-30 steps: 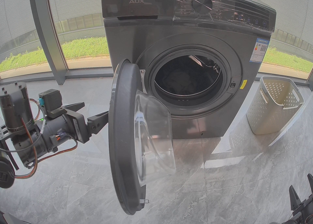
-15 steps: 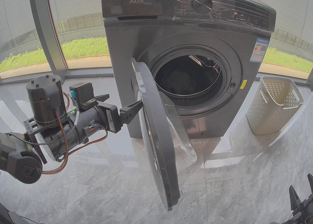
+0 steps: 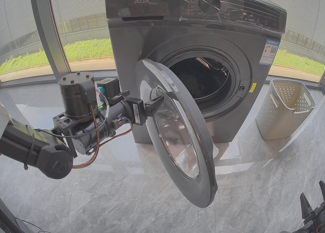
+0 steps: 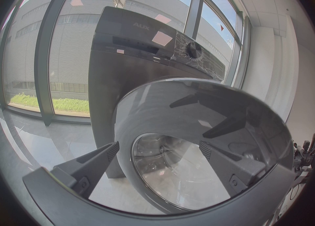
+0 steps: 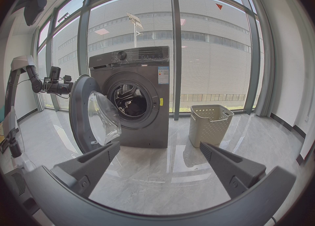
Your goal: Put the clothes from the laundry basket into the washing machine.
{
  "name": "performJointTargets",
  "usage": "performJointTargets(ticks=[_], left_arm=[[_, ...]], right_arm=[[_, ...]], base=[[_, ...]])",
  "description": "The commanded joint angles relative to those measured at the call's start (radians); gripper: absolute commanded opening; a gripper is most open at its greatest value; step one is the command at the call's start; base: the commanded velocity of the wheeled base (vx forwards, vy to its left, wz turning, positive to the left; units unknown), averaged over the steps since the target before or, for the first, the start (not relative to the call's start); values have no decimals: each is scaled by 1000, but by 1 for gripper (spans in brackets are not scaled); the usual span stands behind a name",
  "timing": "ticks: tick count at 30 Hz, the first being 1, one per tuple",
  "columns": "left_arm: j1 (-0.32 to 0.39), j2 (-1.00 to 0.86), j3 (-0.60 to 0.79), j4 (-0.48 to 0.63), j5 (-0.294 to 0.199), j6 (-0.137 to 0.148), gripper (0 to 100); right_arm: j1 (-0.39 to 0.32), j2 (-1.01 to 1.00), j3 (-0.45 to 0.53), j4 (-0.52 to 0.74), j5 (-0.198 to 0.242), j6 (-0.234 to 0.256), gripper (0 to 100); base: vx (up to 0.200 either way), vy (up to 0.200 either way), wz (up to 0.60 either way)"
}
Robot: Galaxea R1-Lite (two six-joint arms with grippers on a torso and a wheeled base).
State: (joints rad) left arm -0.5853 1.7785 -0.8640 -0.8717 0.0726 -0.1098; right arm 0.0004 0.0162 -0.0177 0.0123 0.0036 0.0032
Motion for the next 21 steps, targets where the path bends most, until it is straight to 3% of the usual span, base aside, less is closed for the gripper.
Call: performJointTargets(ticks=[1, 21], left_arm=[[-1, 45, -32, 0, 1, -1, 100], [13, 210, -273, 17, 16, -16, 100]], right_arm=[[1, -16, 13, 0, -1, 0, 100], [1, -16, 13, 0, 1, 0, 100]], base=[[0, 0, 0], [0, 0, 0]])
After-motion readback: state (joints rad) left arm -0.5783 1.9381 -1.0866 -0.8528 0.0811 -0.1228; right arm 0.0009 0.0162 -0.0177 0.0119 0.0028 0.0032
